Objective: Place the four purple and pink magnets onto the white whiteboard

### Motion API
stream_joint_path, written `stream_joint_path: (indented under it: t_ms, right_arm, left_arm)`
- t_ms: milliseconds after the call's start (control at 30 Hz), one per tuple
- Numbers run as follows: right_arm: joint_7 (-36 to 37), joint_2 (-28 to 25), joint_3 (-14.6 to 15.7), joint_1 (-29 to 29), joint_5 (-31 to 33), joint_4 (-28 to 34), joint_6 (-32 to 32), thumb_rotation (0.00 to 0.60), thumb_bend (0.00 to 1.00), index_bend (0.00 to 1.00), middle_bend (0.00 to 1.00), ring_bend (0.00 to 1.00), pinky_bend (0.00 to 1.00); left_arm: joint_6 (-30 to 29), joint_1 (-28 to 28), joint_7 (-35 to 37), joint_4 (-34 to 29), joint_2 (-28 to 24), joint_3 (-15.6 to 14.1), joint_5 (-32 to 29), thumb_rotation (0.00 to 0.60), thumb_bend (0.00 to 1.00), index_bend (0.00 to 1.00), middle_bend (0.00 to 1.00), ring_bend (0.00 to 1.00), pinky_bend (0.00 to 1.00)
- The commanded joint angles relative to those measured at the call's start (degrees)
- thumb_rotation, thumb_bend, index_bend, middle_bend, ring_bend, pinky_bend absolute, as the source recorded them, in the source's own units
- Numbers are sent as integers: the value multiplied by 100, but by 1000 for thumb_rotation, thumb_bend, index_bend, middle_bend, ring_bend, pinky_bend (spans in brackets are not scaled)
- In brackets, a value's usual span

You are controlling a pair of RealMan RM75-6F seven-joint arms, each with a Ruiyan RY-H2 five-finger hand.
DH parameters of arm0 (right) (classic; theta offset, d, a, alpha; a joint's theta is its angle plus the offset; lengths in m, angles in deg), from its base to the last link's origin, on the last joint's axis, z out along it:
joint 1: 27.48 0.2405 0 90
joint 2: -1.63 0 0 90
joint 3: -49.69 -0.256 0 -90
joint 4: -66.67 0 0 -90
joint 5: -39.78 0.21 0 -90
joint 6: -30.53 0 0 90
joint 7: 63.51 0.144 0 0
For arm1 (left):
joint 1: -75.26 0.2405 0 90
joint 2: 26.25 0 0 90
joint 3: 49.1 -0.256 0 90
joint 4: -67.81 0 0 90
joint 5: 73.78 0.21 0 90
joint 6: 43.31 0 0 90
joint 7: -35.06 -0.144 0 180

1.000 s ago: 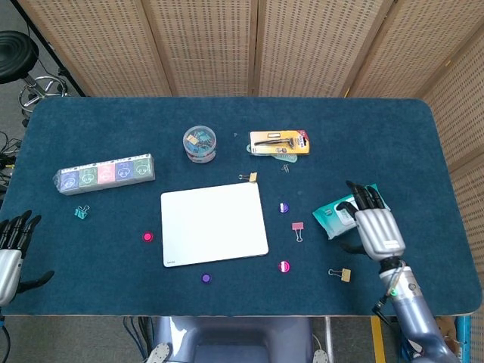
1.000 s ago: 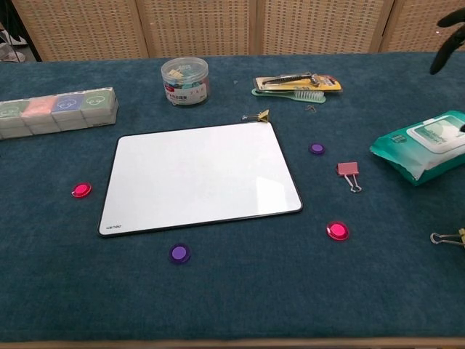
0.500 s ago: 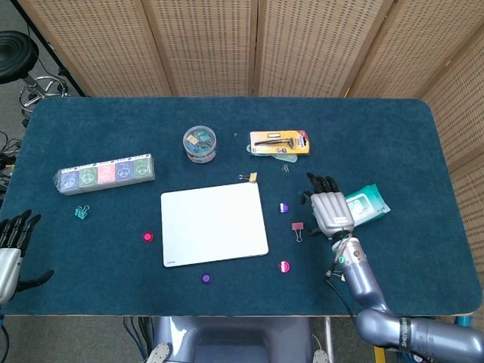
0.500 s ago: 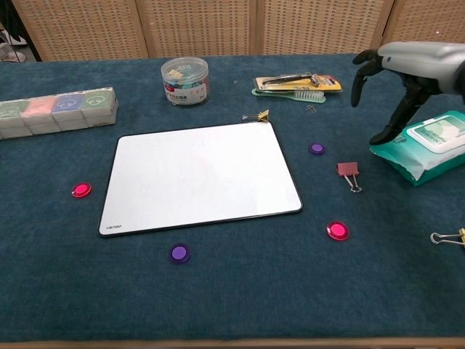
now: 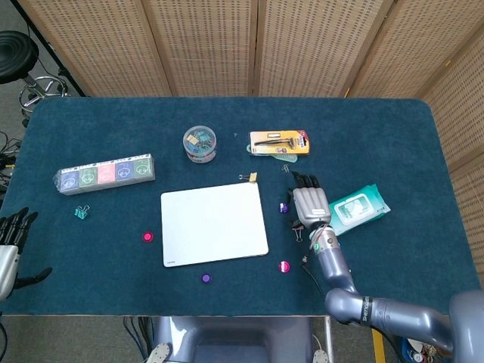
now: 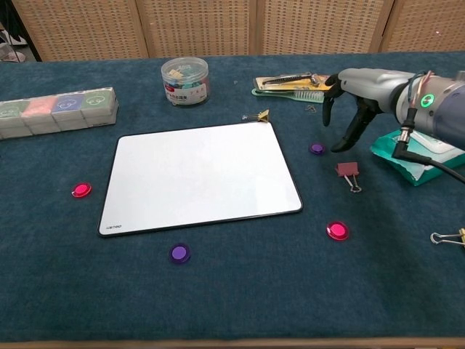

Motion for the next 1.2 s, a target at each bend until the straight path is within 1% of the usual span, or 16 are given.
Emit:
stream_joint_path:
  t_ms: [33, 200, 467, 633, 1000, 1200]
  right_arm:
    - [49, 93, 21, 86, 55, -196, -74, 600, 252, 448, 0, 0, 0]
    - [101, 182, 86, 168, 73, -347, -131, 600, 252, 436, 0, 0, 0]
    - [143, 414, 67, 335, 223, -645, -215, 600, 254, 428, 0, 0, 0]
    - [187, 662, -5, 495, 400, -1097, -329, 600, 256, 427, 0, 0, 0]
    - [176, 820, 7, 636, 560, -1549, -492, 600, 265, 438, 0, 0, 0]
    - [183, 821, 70, 626, 551, -1591, -508, 600, 273, 435, 0, 0, 0]
  left_arm:
    - [11, -8, -20, 10, 18, 5, -12, 600, 0, 0, 0, 0, 0]
    - [28, -17, -23, 7, 23, 22, -53, 600, 0, 0, 0, 0, 0]
    - [33, -17, -3, 4, 13, 23, -65, 600, 0, 0, 0, 0, 0]
    - [42, -23, 48, 17, -3, 54, -115, 600, 0, 0, 0, 0, 0]
    - [85, -44, 119, 27, -33, 90, -189, 600, 0, 0, 0, 0, 0]
    - [115, -61, 126, 42, -31, 101, -214, 600, 0, 0, 0, 0, 0]
